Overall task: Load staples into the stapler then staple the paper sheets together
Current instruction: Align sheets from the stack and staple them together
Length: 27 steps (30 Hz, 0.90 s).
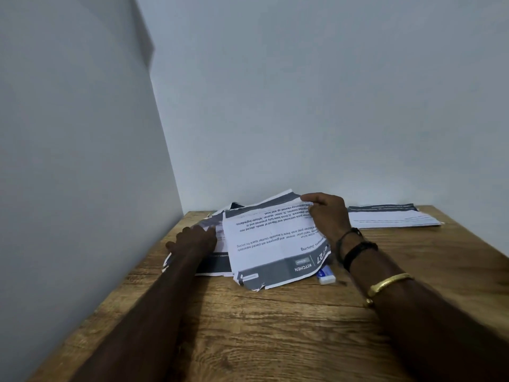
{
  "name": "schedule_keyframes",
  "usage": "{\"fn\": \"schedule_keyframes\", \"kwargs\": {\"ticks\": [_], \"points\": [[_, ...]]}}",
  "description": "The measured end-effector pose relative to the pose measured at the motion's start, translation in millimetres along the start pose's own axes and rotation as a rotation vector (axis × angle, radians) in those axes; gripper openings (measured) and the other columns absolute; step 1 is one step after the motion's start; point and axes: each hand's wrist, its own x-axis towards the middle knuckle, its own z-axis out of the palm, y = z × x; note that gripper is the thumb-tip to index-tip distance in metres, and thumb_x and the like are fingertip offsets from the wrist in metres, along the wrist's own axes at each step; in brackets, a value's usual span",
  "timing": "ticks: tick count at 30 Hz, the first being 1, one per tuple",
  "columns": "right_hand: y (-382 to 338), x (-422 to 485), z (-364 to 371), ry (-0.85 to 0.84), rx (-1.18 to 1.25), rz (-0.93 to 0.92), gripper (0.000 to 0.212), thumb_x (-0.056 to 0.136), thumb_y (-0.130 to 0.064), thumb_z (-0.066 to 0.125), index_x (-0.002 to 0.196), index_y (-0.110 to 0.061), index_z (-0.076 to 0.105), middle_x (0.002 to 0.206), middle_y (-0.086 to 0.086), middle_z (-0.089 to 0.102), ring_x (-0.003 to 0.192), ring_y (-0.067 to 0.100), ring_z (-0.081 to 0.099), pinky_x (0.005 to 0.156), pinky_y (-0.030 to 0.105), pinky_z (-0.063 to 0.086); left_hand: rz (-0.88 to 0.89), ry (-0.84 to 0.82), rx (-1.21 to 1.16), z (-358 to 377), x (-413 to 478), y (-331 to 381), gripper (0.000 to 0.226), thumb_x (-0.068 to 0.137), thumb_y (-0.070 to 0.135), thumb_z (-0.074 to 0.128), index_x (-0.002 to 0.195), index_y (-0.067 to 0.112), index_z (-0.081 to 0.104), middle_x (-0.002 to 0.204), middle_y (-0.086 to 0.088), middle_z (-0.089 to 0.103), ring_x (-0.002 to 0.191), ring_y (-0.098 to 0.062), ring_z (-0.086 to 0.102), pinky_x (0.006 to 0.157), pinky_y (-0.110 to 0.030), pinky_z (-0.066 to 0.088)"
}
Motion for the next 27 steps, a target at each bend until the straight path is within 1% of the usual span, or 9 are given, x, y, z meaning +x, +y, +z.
{"fn": "schedule_keyframes", "kwargs": {"ticks": [2, 6, 10, 12, 15, 19, 22, 27], "points": [[0, -1, -6, 0.012, 0.021, 0.017, 0.042, 0.085, 0.005, 0.050, 0.097, -0.023, 0.079, 0.111, 0.005, 0.077, 0.111, 0.025, 0.068, 0.100, 0.040, 0.054, -0.012, -0.016, 0.016, -1, 0, 2, 0.057, 0.099, 0.055, 0.031, 0.140, 0.022, 0.052, 0.144, -0.012, 0.052, 0.132, -0.032, 0.048, 0.113, -0.053, 0.028], [-1, -4, -15, 0.033, 0.062, 0.042, 0.041, 0.084, 0.004, 0.051, 0.087, -0.028, 0.077, 0.105, 0.002, 0.077, 0.106, 0.022, 0.070, 0.098, 0.036, 0.055, -0.010, -0.014, 0.030, -2, 0, 1, 0.053, 0.099, 0.049, 0.031, 0.141, 0.024, 0.048, 0.144, -0.012, 0.049, 0.133, -0.033, 0.046, 0.113, -0.056, 0.027], [-2, -5, -16, 0.036, 0.053, 0.037, 0.040, 0.084, 0.004, 0.052, 0.087, -0.027, 0.078, 0.104, 0.002, 0.078, 0.105, 0.023, 0.070, 0.097, 0.037, 0.056, -0.002, -0.005, 0.040, -3, -1, 0, 0.051, 0.098, 0.045, 0.032, 0.143, 0.024, 0.047, 0.145, -0.012, 0.047, 0.136, -0.032, 0.042, 0.114, -0.055, 0.026], [-2, -5, -15, 0.041, 0.044, 0.031, 0.040, 0.084, 0.004, 0.051, 0.090, -0.023, 0.079, 0.104, 0.004, 0.078, 0.105, 0.024, 0.070, 0.098, 0.039, 0.056, -0.002, -0.011, 0.041, -5, -1, 0, 0.051, 0.098, 0.042, 0.032, 0.144, 0.024, 0.046, 0.147, -0.012, 0.045, 0.137, -0.033, 0.040, 0.115, -0.055, 0.025], [-2, -5, -15, 0.047, 0.028, 0.031, 0.039, 0.084, 0.005, 0.050, 0.092, -0.020, 0.080, 0.105, 0.005, 0.078, 0.105, 0.025, 0.070, 0.098, 0.042, 0.055, -0.001, -0.012, 0.049, -6, -3, 0, 0.052, 0.099, 0.042, 0.031, 0.146, 0.025, 0.044, 0.149, -0.013, 0.042, 0.139, -0.032, 0.038, 0.115, -0.055, 0.024], [0, -6, -15, 0.057, 0.018, 0.048, 0.041, 0.084, 0.004, 0.049, 0.087, -0.024, 0.078, 0.102, 0.005, 0.078, 0.100, 0.027, 0.071, 0.092, 0.041, 0.058, 0.011, -0.002, 0.057, -4, -4, 0, 0.052, 0.099, 0.042, 0.031, 0.146, 0.023, 0.044, 0.149, -0.014, 0.041, 0.140, -0.033, 0.036, 0.116, -0.056, 0.024], [-3, -6, -16, 0.070, 0.013, 0.048, 0.041, 0.082, 0.004, 0.048, 0.086, -0.024, 0.079, 0.100, 0.004, 0.078, 0.098, 0.026, 0.071, 0.091, 0.041, 0.058, 0.017, -0.007, 0.063, -4, -3, 1, 0.052, 0.100, 0.042, 0.030, 0.146, 0.021, 0.044, 0.148, -0.014, 0.041, 0.141, -0.033, 0.034, 0.116, -0.057, 0.024], [-8, -9, -15, 0.110, 0.026, 0.059, 0.042, 0.080, 0.003, 0.048, 0.078, -0.027, 0.077, 0.097, 0.003, 0.078, 0.095, 0.027, 0.071, 0.087, 0.039, 0.059, 0.015, -0.010, 0.066, -3, -2, 0, 0.053, 0.099, 0.045, 0.032, 0.146, 0.021, 0.044, 0.148, -0.014, 0.041, 0.141, -0.032, 0.034, 0.115, -0.057, 0.025]]}}
